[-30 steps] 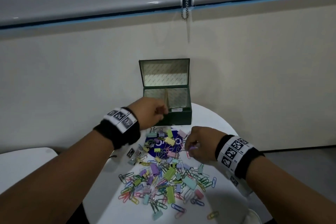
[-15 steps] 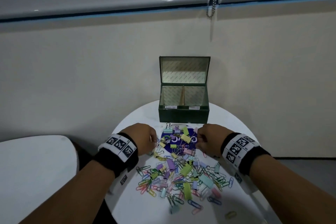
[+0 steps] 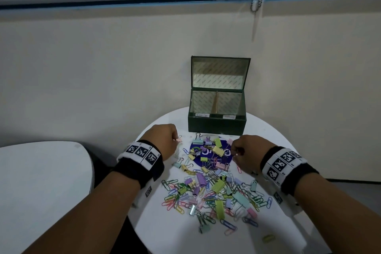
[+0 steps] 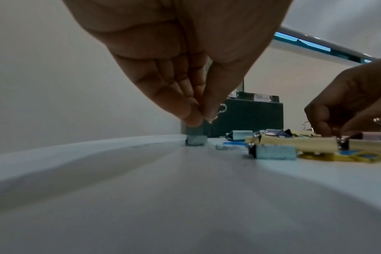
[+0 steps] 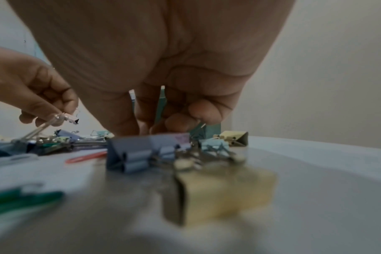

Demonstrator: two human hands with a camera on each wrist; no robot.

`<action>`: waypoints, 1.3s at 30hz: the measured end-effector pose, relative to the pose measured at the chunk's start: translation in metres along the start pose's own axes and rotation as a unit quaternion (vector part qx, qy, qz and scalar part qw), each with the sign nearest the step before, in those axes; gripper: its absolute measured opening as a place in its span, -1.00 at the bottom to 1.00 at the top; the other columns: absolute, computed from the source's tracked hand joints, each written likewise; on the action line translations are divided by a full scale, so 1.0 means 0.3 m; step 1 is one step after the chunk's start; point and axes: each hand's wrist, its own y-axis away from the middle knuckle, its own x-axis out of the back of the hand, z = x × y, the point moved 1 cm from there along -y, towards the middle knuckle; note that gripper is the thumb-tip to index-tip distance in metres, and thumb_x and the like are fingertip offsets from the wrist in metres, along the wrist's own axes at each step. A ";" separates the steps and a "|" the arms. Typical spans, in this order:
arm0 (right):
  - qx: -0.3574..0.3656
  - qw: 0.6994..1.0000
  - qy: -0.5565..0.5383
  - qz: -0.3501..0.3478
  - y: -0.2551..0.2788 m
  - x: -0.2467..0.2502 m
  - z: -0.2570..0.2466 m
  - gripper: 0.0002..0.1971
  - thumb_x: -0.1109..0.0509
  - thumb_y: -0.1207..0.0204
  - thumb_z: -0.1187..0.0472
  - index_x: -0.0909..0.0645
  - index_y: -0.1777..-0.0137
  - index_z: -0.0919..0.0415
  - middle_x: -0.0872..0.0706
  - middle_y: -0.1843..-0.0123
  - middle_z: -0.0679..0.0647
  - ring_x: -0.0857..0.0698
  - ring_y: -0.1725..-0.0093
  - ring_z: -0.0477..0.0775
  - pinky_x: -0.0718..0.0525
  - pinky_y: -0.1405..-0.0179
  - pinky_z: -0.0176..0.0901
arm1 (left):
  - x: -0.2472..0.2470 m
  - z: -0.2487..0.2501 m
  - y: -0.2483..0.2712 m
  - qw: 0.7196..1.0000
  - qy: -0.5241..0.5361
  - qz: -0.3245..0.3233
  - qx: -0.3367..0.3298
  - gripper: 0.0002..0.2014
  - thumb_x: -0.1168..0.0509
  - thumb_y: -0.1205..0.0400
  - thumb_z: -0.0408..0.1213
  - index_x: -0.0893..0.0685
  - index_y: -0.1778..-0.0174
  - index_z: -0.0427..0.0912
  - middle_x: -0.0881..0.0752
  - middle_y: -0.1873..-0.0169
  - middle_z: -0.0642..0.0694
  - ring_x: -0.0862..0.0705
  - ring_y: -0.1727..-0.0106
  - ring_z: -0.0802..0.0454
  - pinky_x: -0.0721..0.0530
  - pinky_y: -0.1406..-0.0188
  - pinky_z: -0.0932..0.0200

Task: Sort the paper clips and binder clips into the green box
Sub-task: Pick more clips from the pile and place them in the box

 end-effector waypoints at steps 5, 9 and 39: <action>0.042 0.998 -0.019 0.039 0.009 0.002 -0.007 -0.84 -0.29 -0.63 0.04 -0.68 0.14 -0.06 -0.63 0.07 -0.10 -0.64 0.12 -0.06 -0.68 0.10 -0.15 | -0.008 0.002 0.008 0.998 -0.022 -0.021 -0.060 -0.78 -0.35 -0.63 -0.12 -0.65 -0.19 0.18 -0.58 -0.07 0.04 -0.60 -0.08 0.04 -0.59 -0.09 0.15; 0.071 0.989 -0.062 0.112 0.019 0.019 -0.011 -0.92 -0.35 -0.62 0.08 -0.65 0.07 -0.01 -0.66 0.08 -0.08 -0.65 0.11 -0.02 -0.68 0.04 -0.15 | -0.017 0.017 0.016 0.994 -0.044 -0.058 -0.085 -0.70 -0.37 -0.61 -0.08 -0.69 -0.26 0.30 -0.43 -0.01 0.04 -0.52 -0.20 -0.01 -0.61 -0.20 0.02; 0.060 0.997 0.026 -0.034 0.062 -0.009 -0.025 -0.96 -0.36 -0.56 0.08 -0.64 0.09 -0.08 -0.61 0.00 -0.16 -0.63 -0.01 -0.07 -0.69 -0.09 -0.13 | -0.042 0.014 0.031 0.979 -0.089 -0.139 -0.119 -0.68 -0.34 -0.54 -0.24 -0.67 -0.22 0.06 -0.69 -0.06 0.00 -0.65 -0.09 -0.04 -0.63 -0.04 0.13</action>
